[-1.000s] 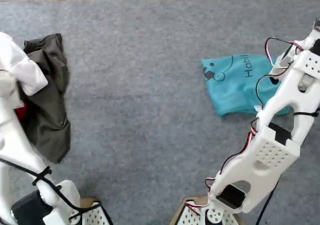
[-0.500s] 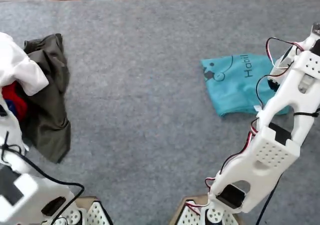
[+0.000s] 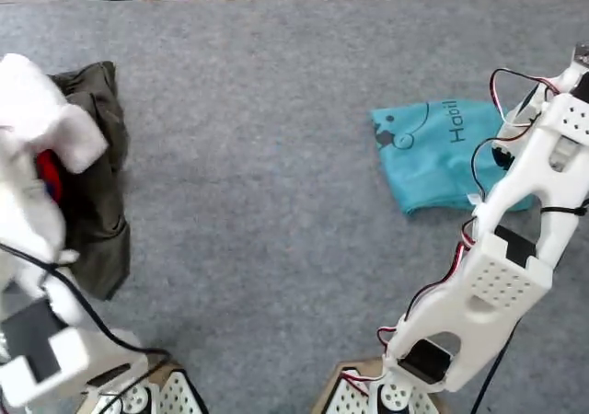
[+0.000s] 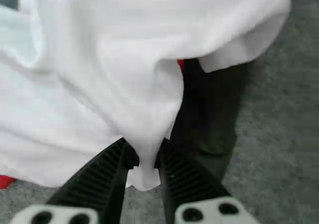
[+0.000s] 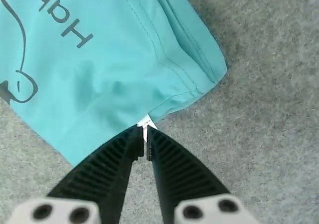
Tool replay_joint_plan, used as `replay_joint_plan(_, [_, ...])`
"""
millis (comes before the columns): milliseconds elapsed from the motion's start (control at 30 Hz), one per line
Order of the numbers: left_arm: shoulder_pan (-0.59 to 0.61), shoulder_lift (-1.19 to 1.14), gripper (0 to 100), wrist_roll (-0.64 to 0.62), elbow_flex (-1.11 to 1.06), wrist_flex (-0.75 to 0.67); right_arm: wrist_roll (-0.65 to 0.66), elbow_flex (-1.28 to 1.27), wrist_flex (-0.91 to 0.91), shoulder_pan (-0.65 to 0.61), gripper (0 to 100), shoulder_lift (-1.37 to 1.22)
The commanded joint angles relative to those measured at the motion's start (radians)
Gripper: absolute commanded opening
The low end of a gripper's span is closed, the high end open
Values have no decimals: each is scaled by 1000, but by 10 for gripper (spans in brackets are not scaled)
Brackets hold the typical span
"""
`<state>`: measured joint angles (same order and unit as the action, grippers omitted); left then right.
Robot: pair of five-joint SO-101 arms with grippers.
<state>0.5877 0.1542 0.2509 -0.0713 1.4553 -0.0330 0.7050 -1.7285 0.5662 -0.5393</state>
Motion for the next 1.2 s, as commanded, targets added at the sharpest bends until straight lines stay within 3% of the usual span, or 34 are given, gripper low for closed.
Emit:
replay_joint_plan(0, [-274,147,29,-25,30,71,3,51,-5,-9,18,12])
replay_joint_plan(233, [-938,273,29,-66,22,189,9,59,-29,5,18,13])
replay_joint_plan(367, [-1244,241,30,6,22,261,9,59,-31,18,19,15])
replay_joint_plan(500, [-1379,209,48,55,31,296,9,59,-32,23,44,15])
replay_joint_plan(600, [-1386,218,179,8,38,296,9,58,-32,17,123,15])
replay_joint_plan(700, [-1342,262,295,-132,88,304,9,58,-32,-18,205,15])
replay_joint_plan(833, [-1152,321,302,-227,159,304,9,50,-32,-104,266,15])
replay_joint_plan(900, [-987,350,302,-227,160,304,9,33,-34,-167,278,12])
replay_joint_plan(1033, [-521,405,302,-190,119,302,9,-54,-35,-350,279,41])
replay_joint_plan(1167, [-142,407,302,-69,-7,288,-28,-124,-32,-566,279,76])
